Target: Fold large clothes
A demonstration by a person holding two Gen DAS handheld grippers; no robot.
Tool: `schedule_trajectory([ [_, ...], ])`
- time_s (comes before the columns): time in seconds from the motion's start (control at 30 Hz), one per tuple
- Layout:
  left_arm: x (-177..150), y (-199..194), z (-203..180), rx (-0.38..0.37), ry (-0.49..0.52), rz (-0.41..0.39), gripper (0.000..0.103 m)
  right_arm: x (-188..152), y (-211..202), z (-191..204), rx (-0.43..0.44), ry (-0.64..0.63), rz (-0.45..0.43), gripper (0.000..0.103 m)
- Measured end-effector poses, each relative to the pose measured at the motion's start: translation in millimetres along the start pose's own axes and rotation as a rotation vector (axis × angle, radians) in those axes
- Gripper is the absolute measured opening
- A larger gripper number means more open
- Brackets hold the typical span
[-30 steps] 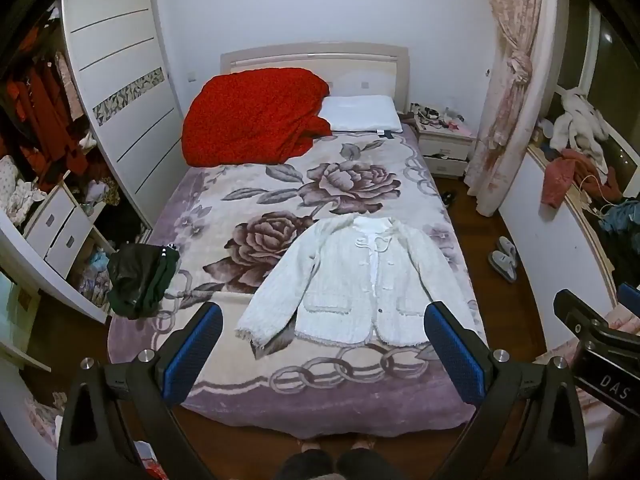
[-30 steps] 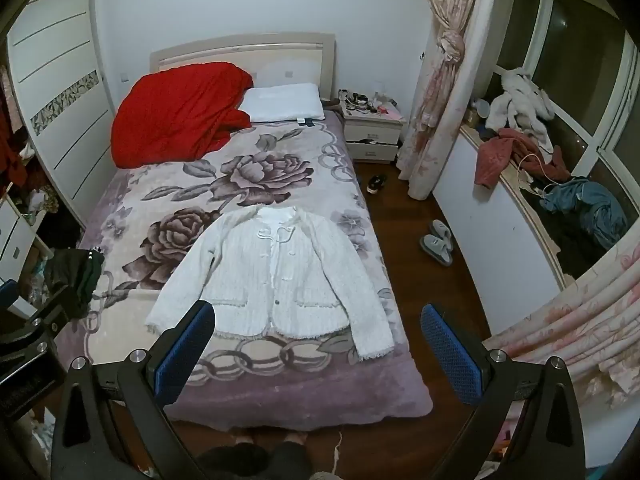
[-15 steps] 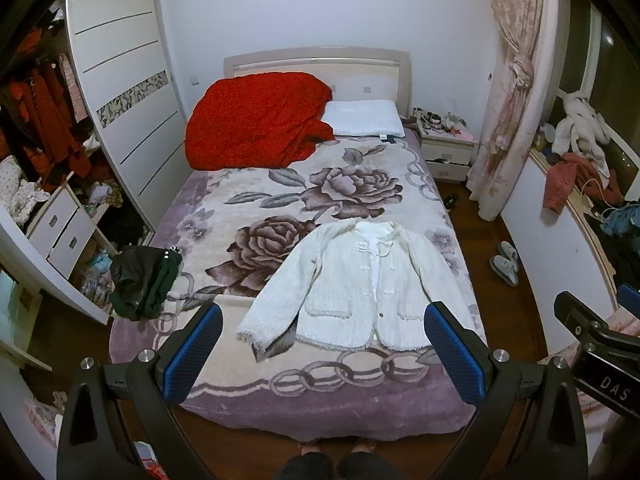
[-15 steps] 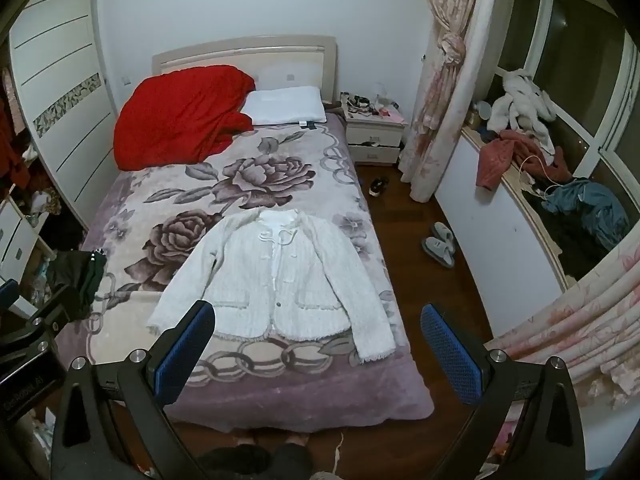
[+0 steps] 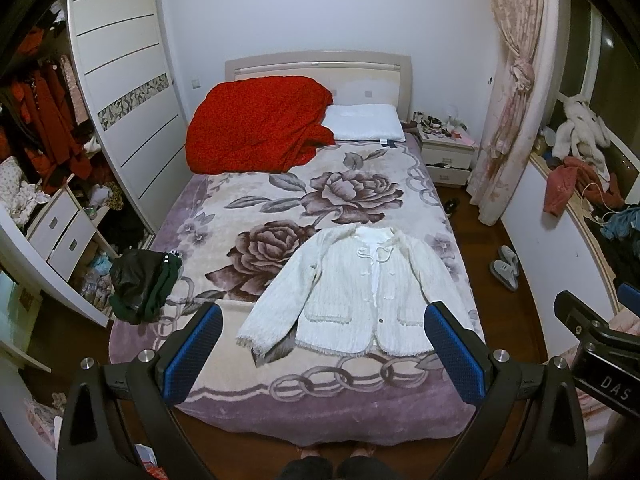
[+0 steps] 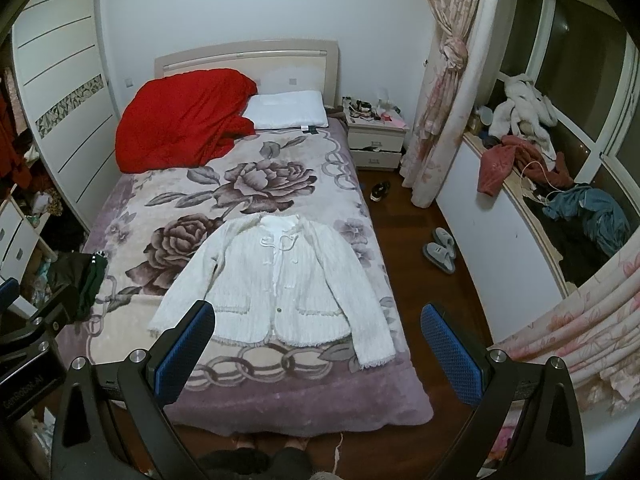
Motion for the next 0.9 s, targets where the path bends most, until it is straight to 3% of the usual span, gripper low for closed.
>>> schedule_trajectory([
  [0.9, 0, 0, 0, -0.002, 0.0, -0.005, 0.103, 4, -5, 0, -0.002, -0.004, -0.009, 0.103],
])
Point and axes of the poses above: each gripper's, at about its wrist camera, not at the fingertips, and y roughly the way its jaws point, z to its left, x to its top, the point moved 1 cm from there along y, roughly the way its jaws point, and after that the axes turned 12 degrees about z, right-handed, at the moved point
